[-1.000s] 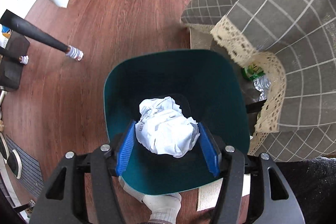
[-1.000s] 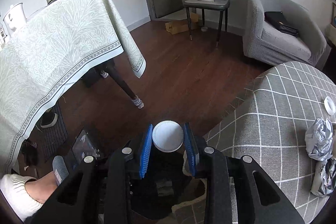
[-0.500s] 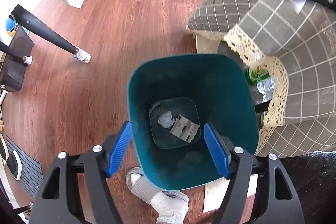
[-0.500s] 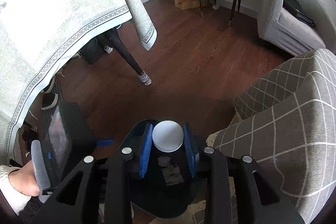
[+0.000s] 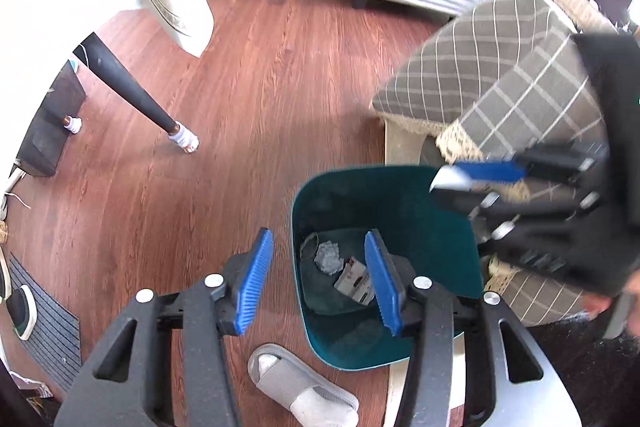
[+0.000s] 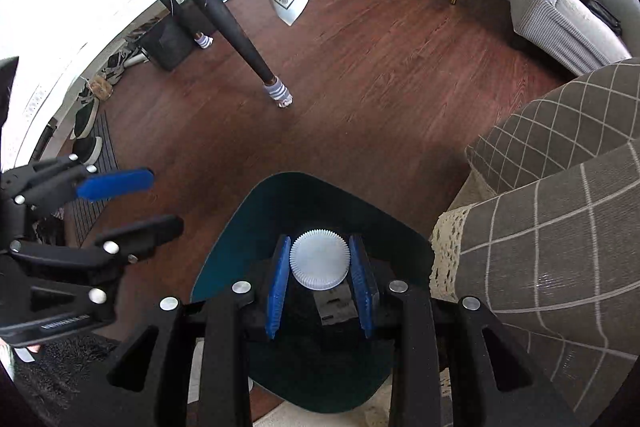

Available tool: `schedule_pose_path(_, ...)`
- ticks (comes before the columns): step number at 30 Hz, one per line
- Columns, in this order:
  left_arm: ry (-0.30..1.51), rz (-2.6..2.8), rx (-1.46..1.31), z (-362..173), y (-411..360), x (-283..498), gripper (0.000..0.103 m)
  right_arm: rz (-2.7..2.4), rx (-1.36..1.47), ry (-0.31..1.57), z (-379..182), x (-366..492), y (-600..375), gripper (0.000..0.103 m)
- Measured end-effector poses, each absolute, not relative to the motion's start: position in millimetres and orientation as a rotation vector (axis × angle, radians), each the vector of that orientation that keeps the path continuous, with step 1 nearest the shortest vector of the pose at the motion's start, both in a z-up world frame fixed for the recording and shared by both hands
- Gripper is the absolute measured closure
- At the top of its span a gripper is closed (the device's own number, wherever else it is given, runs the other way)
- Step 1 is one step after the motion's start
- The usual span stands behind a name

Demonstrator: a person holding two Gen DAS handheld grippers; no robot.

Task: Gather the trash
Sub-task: 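Carry the white bottle cap with the right gripper over the bin and release it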

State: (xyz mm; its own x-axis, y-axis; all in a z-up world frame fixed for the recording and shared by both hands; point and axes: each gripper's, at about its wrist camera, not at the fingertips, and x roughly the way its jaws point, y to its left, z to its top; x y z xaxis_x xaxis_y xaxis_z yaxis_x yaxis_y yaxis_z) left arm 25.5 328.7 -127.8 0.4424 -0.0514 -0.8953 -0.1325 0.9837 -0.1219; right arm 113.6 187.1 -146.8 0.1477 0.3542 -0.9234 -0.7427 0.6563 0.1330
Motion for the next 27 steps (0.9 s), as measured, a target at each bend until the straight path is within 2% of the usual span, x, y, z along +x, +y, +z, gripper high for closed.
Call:
schedule_pose_path(6, 1.026, 0.062, -0.21, -96, 334, 25, 0.061, 0.831, -0.415, 1.247, -173, 109, 189, 0.073)
schedule_pose_path(13, 0.942, 0.051, -0.215, -64, 329, 25, 0.062, 0.827, -0.461, 1.319, -202, 101, 188, 0.073)
schedule_pose_path(14, 0.934, 0.051, -0.214, -61, 327, 25, 0.062, 0.821, -0.465, 1.326, -205, 101, 188, 0.07)
schedule_pose_path(16, 0.922, 0.05, -0.212, -57, 327, 27, 0.062, 0.82, -0.468, 1.334, -207, 98, 187, 0.034)
schedule_pose_path(27, 0.853, 0.047, -0.224, -29, 315, 30, 0.062, 0.834, -0.482, 1.302, -203, 88, 173, 0.034)
